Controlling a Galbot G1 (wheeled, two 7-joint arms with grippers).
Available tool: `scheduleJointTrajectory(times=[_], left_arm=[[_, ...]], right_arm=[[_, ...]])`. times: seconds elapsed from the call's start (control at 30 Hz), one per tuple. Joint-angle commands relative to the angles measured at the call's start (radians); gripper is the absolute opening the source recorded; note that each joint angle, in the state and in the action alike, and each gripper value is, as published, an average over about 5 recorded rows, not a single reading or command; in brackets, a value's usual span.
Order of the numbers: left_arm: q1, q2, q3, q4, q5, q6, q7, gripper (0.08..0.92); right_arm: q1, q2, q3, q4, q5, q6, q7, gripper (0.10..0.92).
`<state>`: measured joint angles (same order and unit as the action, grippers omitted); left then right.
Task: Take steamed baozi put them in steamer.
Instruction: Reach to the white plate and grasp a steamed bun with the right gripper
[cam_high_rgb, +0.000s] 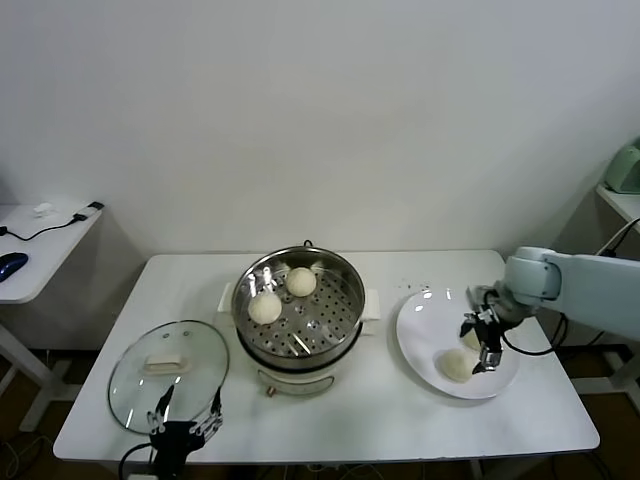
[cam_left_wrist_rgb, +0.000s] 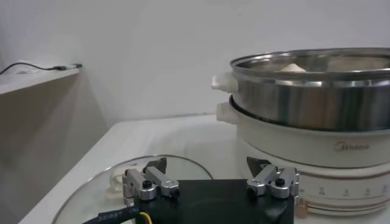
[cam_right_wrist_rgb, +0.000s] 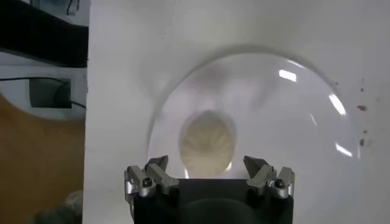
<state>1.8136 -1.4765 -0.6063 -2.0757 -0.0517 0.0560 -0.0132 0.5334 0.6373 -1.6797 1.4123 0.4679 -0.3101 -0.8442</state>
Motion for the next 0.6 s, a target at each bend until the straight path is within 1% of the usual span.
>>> scheduleJointTrajectory(times=[0.03, 0.27, 0.4, 0.53, 0.6], left_arm=[[0.004, -0.002, -0.001, 0.003, 0.002, -0.001, -0.001, 0.823], [0.004, 0.000, 0.000, 0.005, 0.004, -0.004, -0.002, 0.823], [0.006, 0.000, 0.004, 0.005, 0.007, -0.005, -0.003, 0.823], [0.006, 0.000, 0.008, 0.002, 0.010, -0.003, -0.003, 0.823], [0.005, -0.001, 0.009, -0.001, 0.011, -0.003, -0.003, 0.823]], right_arm=[[-0.187, -0.010, 0.140, -0.059, -0.071, -0.018, 0.036, 0.823], [-0.209, 0.007, 0.171, -0.068, -0.070, -0.021, 0.051, 0.812], [-0.206, 0.004, 0.174, -0.063, -0.071, -0.021, 0.052, 0.756], [-0.177, -0.002, 0.170, -0.051, -0.063, -0.016, 0.041, 0.679], [-0.146, -0.006, 0.165, -0.041, -0.056, -0.008, 0.027, 0.660]])
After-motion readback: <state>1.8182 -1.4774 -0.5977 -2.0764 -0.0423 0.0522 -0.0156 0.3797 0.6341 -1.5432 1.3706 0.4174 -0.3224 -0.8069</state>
